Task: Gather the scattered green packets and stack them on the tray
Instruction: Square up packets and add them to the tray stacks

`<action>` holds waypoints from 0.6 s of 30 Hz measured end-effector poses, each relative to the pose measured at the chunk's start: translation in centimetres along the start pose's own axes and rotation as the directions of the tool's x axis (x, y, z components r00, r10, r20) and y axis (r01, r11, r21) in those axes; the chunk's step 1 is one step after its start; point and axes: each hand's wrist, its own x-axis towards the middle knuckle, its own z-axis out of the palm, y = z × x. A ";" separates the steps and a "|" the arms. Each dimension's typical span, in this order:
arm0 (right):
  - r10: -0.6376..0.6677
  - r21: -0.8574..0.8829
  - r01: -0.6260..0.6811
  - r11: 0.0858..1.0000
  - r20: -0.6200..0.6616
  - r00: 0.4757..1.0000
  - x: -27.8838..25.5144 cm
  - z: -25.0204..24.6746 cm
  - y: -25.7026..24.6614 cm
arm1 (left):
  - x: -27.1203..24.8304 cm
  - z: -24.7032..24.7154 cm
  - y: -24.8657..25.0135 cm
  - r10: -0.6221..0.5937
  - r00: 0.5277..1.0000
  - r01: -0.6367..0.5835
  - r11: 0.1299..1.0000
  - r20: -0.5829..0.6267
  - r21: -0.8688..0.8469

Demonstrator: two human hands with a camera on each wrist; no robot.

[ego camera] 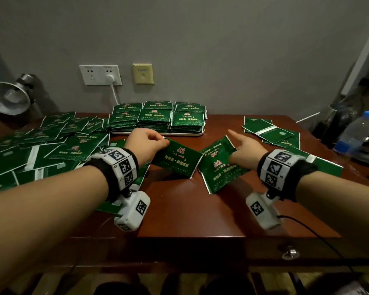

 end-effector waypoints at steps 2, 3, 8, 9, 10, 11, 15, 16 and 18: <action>-0.004 -0.035 0.005 0.999 0.053 0.999 -0.3 -0.2 0.0 | -0.1 0.1 0.1 0.012 1.000 -0.012 1.000 0.001 -0.004; -0.001 -0.059 0.004 0.998 0.063 0.998 -0.5 -0.3 0.1 | -0.1 0.1 0.1 0.017 1.000 -0.017 1.000 -0.006 -0.007; -0.064 -0.140 0.065 0.988 0.013 0.998 -0.9 -0.9 0.3 | 0.0 0.4 0.4 0.009 0.997 -0.012 0.999 -0.072 -0.052; -0.082 -0.143 0.080 0.986 -0.006 0.997 -0.9 -1.1 0.3 | 0.1 0.4 0.4 0.001 0.996 -0.007 0.998 -0.089 -0.061; -0.098 -0.147 0.092 0.985 -0.034 0.995 -0.9 -1.2 0.2 | 0.2 0.4 0.4 -0.005 0.994 -0.002 0.998 -0.113 -0.067; -0.107 -0.148 0.096 0.984 -0.063 0.992 -0.9 -1.2 0.1 | 0.4 0.5 0.2 -0.014 0.990 0.004 0.998 -0.138 -0.069; -0.096 -0.160 0.077 0.984 -0.116 0.989 -0.7 -1.2 -0.7 | 1.0 0.8 -0.7 -0.124 0.971 0.111 0.991 -0.206 -0.077; -0.082 -0.171 0.063 0.983 -0.108 0.991 -0.7 -1.1 -0.8 | 1.2 0.8 -1.0 -0.171 0.962 0.156 0.984 -0.214 -0.086; -0.041 -0.189 0.028 0.982 -0.062 0.997 -0.4 -0.6 -0.8 | 1.3 1.0 -1.6 -0.257 0.950 0.257 0.966 -0.176 -0.027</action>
